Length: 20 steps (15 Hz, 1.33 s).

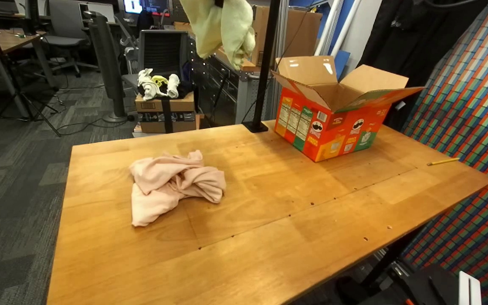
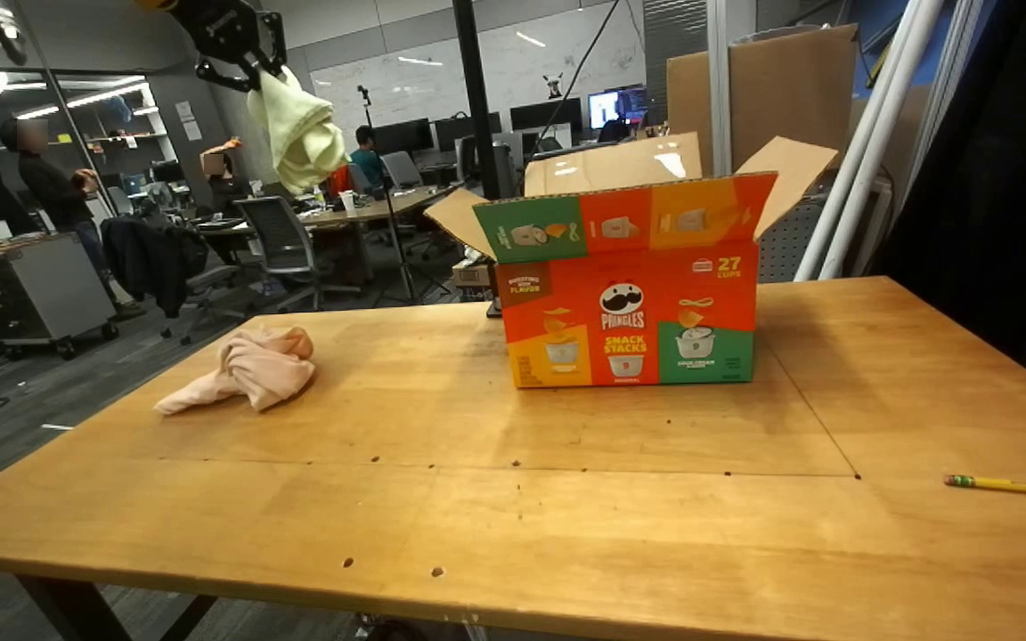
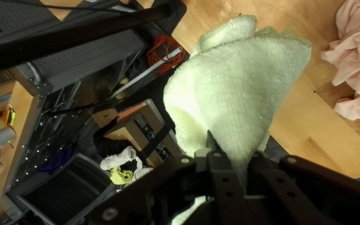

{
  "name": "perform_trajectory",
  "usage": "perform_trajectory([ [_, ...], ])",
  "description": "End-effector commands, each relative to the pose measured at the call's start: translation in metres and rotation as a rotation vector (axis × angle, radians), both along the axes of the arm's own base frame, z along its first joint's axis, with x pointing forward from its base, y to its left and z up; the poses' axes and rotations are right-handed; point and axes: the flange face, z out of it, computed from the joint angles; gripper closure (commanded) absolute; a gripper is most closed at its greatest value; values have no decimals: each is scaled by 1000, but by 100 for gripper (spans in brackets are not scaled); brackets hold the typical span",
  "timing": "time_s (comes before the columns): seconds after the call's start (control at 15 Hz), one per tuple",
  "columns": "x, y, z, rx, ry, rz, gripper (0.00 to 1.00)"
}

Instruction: Pick up the clothes from the table and put them in the box.

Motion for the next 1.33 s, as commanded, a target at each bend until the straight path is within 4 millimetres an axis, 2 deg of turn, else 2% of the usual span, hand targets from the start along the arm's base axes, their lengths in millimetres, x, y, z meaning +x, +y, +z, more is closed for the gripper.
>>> perform_trajectory([
  [0.0,12,-48,24,13,-39,-118,98],
  [0.4,31,-159,41,38,-70,-340,98],
  [0.6,33,-205,42,47,-77,-438,98],
  [0.93,34,-253,30,63,-67,-541,98],
  [1.07,34,-269,19,72,-49,-570,98],
  [1.27,33,-292,-10,79,-2,-612,98],
])
